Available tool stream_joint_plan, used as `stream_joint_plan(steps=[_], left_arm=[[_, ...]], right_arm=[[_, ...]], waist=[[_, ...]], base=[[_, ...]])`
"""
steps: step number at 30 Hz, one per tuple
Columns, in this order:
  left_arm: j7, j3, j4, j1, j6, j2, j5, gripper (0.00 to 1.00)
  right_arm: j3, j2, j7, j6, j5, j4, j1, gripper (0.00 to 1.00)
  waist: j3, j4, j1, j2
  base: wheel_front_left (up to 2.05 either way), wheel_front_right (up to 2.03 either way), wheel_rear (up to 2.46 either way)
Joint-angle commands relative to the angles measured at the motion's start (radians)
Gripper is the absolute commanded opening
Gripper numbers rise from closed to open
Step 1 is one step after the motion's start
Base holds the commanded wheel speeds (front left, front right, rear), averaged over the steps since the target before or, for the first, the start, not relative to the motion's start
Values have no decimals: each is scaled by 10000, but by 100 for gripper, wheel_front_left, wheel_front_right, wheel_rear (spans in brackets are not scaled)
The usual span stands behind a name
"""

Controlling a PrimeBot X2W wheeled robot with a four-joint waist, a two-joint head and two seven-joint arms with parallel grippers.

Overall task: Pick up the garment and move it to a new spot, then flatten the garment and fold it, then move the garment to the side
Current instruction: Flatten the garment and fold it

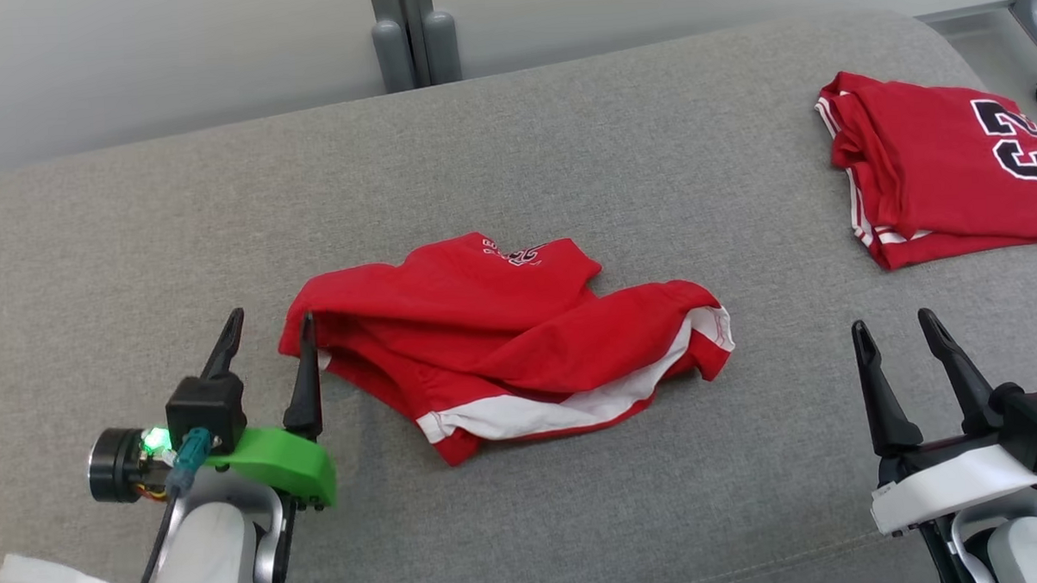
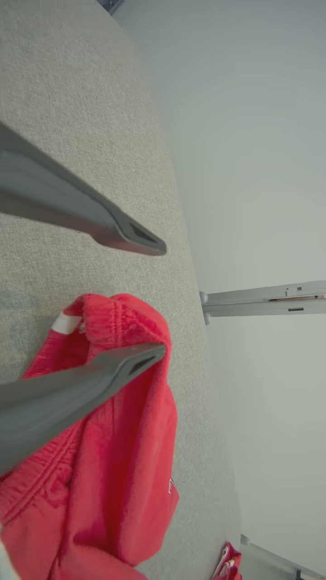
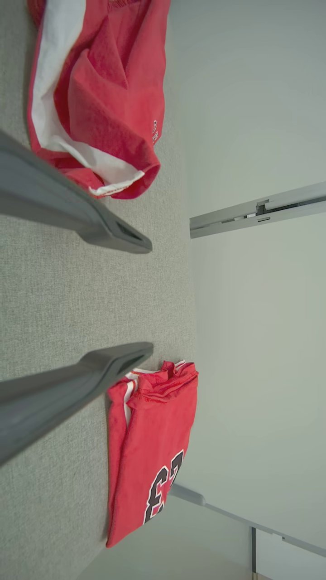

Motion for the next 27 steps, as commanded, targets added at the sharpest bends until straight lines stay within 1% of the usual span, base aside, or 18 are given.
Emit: stream_joint_plan(steps=[1,8,14,20,27], left_arm=[[1,88,-221,368,61,-46,18,100],[1,462,-1652,1776,184,-308,165,100],[1,800,-2681,2611,237,-477,205,100],[1,1041,-3262,3232,247,-525,274,100],[1,1260,-3582,3714,184,-553,274,100]], right_arm=[[3,26,-40,-18,-83,-2,110,100],[54,117,-39,-18,-163,-101,363,100],[108,162,-39,-18,-265,-217,597,100],[130,273,60,-18,-359,-448,833,100],[49,379,205,-18,-492,-795,1125,100]], waist=[[-280,247,0,0],[-700,553,0,0],[-1014,705,0,0],[-1283,757,0,0],[-1452,800,0,0]], base=[[0,0,0],[0,0,0],[0,0,0],[0,0,0],[0,0,0]])
